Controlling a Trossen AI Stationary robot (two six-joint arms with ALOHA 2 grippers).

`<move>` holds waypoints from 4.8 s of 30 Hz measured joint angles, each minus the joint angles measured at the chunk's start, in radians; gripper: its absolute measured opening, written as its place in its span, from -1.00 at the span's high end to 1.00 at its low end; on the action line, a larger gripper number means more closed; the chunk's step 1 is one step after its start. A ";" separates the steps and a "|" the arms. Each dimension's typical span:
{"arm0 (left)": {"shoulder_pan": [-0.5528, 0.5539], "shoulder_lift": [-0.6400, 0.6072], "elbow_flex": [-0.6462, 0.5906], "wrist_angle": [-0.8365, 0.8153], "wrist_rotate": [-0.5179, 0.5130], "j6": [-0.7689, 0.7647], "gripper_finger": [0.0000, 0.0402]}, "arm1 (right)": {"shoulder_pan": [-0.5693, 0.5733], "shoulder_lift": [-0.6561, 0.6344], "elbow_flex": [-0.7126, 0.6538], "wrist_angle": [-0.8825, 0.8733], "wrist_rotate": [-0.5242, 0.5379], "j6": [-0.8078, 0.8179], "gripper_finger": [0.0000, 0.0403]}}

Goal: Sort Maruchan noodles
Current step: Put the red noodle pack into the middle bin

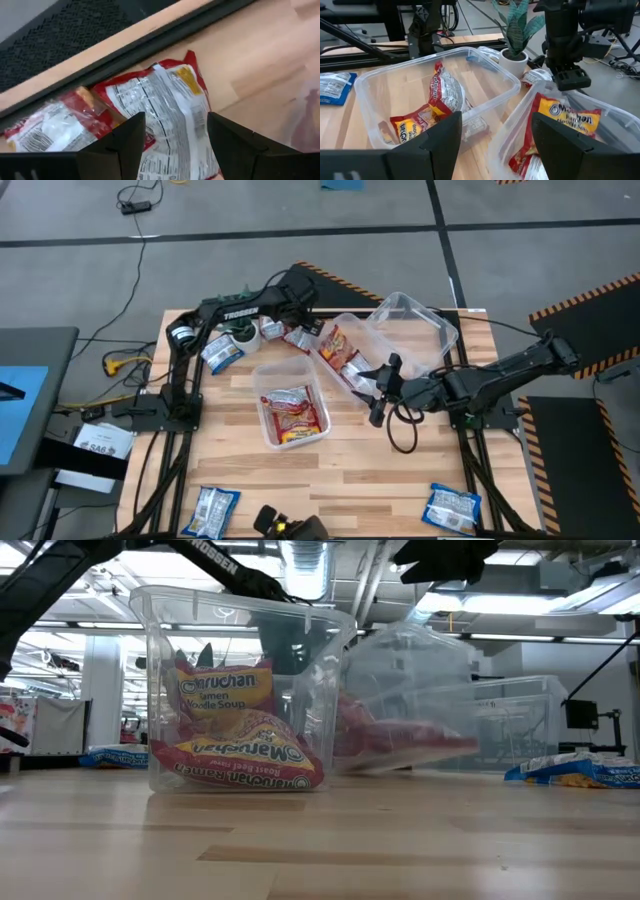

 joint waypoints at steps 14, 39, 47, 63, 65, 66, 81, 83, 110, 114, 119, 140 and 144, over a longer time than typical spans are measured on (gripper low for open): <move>-0.030 0.006 0.038 0.057 0.173 0.019 0.01 | 0.000 0.000 0.000 -0.001 -0.001 0.001 -0.29; 0.064 0.005 -0.020 0.075 0.381 -0.022 0.01 | 0.003 0.000 -0.001 -0.055 -0.005 0.044 -0.29; 0.052 0.004 -0.036 0.046 0.318 -0.024 0.01 | 0.002 0.000 -0.001 -0.053 -0.006 0.060 -0.29; 0.000 0.038 -0.036 0.018 0.174 0.030 0.01 | 0.006 0.000 -0.001 -0.047 -0.006 0.062 -0.29; -0.003 0.051 -0.034 0.027 0.164 0.040 0.01 | 0.008 0.000 -0.001 -0.045 -0.007 0.062 -0.29; -0.003 0.053 -0.034 0.020 0.162 0.040 0.01 | 0.008 0.000 -0.001 -0.045 -0.007 0.062 -0.29; -0.006 0.066 -0.019 -0.011 0.058 0.134 0.96 | 0.008 0.001 -0.001 -0.045 -0.007 0.060 -0.29; -0.006 0.070 0.001 -0.035 0.059 0.145 0.99 | 0.008 0.001 -0.001 -0.045 -0.007 0.060 -0.29; -0.019 -0.270 0.040 -0.103 -0.031 0.175 1.00 | 0.008 0.001 -0.001 -0.031 -0.007 0.061 -0.29; -0.024 -0.248 0.014 -0.044 -0.007 0.188 1.00 | 0.008 0.001 -0.001 -0.030 -0.007 0.061 -0.29; -0.015 -0.230 -0.086 0.098 0.015 0.191 0.99 | 0.008 0.001 -0.001 -0.030 -0.007 0.062 -0.29; 0.060 -0.222 -0.266 0.305 0.116 0.143 -0.32 | 0.005 0.001 -0.001 -0.034 -0.007 0.061 -0.29; 0.068 -0.222 -0.266 0.307 0.174 0.138 -0.40 | 0.005 0.001 -0.001 -0.034 -0.007 0.061 -0.29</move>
